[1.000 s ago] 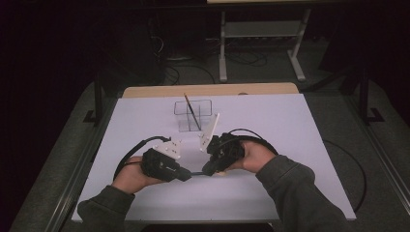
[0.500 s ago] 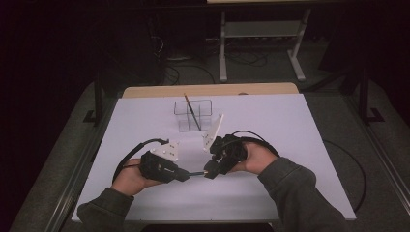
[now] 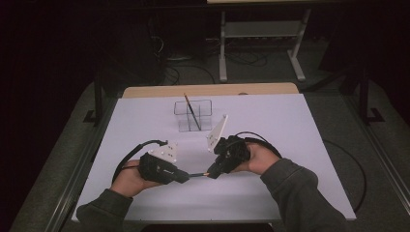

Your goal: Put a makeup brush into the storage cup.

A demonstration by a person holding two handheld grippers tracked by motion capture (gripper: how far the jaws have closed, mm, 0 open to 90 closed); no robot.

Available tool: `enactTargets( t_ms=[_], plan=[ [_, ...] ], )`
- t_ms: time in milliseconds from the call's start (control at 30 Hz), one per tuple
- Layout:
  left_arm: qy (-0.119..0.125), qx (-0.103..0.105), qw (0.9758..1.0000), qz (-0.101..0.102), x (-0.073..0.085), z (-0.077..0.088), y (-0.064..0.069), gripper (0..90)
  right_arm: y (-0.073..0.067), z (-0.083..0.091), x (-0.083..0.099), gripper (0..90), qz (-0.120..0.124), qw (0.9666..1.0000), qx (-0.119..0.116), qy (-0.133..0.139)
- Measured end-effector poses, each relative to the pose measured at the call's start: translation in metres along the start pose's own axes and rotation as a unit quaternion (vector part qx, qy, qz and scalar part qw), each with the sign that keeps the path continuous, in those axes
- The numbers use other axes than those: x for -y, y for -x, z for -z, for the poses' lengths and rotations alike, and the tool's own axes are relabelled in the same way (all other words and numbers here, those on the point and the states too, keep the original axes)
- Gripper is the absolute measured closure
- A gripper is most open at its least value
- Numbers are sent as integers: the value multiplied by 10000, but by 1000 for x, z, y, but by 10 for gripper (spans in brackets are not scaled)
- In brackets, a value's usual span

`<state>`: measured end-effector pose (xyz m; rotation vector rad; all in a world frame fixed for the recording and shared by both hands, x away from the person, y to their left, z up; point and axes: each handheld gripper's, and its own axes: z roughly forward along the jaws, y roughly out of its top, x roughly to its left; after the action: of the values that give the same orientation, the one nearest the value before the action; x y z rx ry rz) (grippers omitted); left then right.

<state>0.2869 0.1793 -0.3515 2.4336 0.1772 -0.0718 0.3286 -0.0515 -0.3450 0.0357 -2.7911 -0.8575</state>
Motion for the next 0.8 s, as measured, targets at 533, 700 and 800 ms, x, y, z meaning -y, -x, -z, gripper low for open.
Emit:
enactTargets(
  t_ms=[533,700,800],
  plan=[
    [-218,78,9997,124,-4,-9,1,788,-5,2,-18,817,229,9983,151,-516],
    [-229,-12,9997,90,-3,-9,2,832,-7,4,-19,801,190,9988,160,-415],
    [-159,-136,9998,49,-2,-6,2,834,-5,9,-16,662,10,9995,253,-175]
  ],
)
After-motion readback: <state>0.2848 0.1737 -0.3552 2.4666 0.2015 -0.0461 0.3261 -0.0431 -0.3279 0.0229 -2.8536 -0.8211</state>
